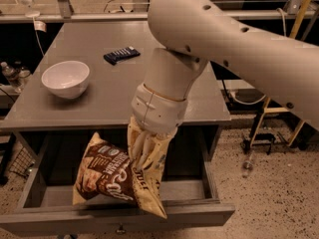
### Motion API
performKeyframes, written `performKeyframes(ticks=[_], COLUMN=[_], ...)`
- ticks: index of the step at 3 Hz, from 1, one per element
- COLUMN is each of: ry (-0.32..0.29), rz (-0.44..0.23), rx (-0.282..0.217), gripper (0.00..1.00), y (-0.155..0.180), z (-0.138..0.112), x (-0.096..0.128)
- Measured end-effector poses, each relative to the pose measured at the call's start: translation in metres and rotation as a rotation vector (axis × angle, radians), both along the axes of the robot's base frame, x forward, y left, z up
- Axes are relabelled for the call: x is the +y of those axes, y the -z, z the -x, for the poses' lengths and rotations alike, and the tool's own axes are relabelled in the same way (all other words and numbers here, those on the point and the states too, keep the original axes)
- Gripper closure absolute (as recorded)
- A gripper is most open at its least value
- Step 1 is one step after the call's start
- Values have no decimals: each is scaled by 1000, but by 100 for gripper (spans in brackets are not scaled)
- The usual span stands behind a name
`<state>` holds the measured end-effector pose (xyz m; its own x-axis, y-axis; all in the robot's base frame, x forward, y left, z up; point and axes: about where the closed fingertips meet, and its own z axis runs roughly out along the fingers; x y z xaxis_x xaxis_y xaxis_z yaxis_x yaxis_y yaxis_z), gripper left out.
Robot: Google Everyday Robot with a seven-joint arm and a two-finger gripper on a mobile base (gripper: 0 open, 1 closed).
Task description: Place brown chip bag into top drawer
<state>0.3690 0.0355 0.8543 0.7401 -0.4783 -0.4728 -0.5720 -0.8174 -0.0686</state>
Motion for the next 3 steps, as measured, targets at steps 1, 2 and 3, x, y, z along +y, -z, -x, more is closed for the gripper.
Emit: performKeyframes(ticks=[1, 2, 3], ry=[-74, -139, -179], rz=[-27, -52, -105], rx=[-60, -110, -182], gripper=[100, 100, 100], y=[5, 11, 23], z=[-16, -33, -57], x=[14, 25, 28])
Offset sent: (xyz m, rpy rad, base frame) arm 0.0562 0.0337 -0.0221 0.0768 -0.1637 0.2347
